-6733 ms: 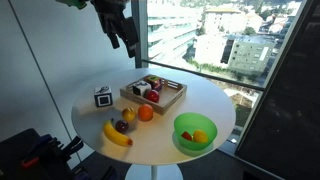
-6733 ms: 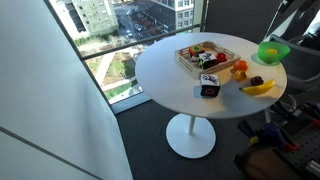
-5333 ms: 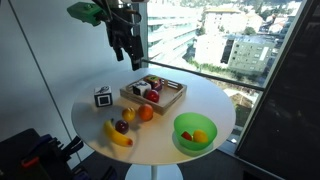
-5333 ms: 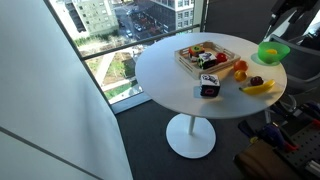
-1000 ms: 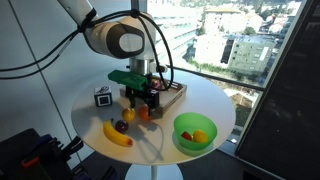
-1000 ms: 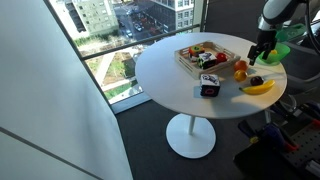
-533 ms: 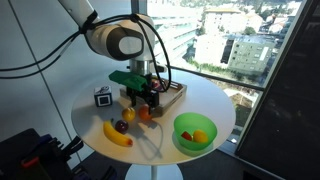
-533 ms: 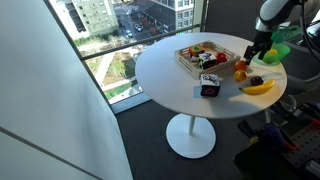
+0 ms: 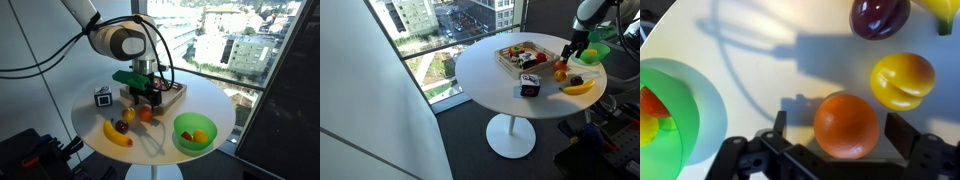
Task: Put the orange in the bowl
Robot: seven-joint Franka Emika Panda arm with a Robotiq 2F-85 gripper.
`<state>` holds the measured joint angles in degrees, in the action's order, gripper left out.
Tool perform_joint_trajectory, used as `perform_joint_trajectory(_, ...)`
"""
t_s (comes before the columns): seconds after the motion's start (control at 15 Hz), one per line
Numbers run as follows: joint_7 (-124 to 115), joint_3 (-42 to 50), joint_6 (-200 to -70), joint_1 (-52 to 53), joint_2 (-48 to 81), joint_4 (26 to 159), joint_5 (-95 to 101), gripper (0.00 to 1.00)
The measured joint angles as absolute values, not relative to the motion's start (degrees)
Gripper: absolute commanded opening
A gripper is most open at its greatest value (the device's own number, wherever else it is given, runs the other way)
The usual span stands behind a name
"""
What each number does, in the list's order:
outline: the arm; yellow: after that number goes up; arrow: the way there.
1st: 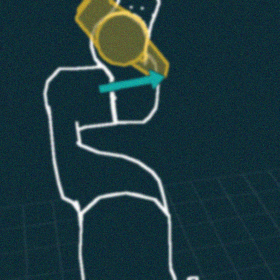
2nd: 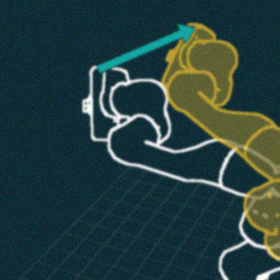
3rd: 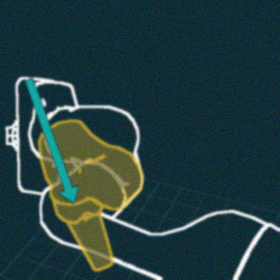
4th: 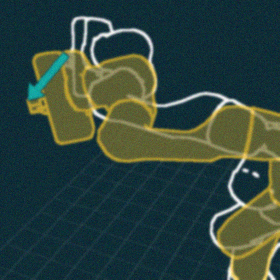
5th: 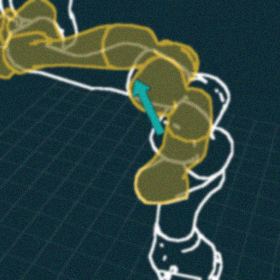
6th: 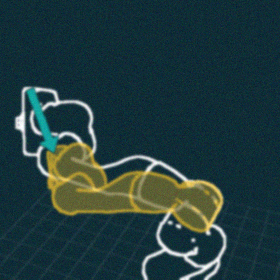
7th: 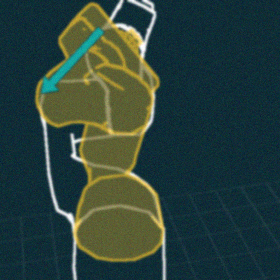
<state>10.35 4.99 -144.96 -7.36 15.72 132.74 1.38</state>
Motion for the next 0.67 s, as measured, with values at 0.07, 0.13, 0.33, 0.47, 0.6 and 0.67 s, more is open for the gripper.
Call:
perform_joint_trajectory(0.07,10.35,4.89,-145.00,-7.36,16.06,132.37,1.38,1.00)
perform_joint_trajectory(0.13,10.35,4.78,-145.01,-7.35,16.43,131.95,1.38,1.00)
perform_joint_trajectory(0.33,10.34,4.50,-145.02,-7.33,17.40,130.89,1.38,1.00)
perform_joint_trajectory(0.47,10.34,4.34,-145.02,-7.33,18.13,130.18,1.38,1.00)
perform_joint_trajectory(0.6,10.34,4.17,-145.02,-7.33,18.77,129.58,1.26,1.00)
perform_joint_trajectory(0.67,10.34,4.07,-145.02,-7.33,19.13,129.25,1.11,1.00)
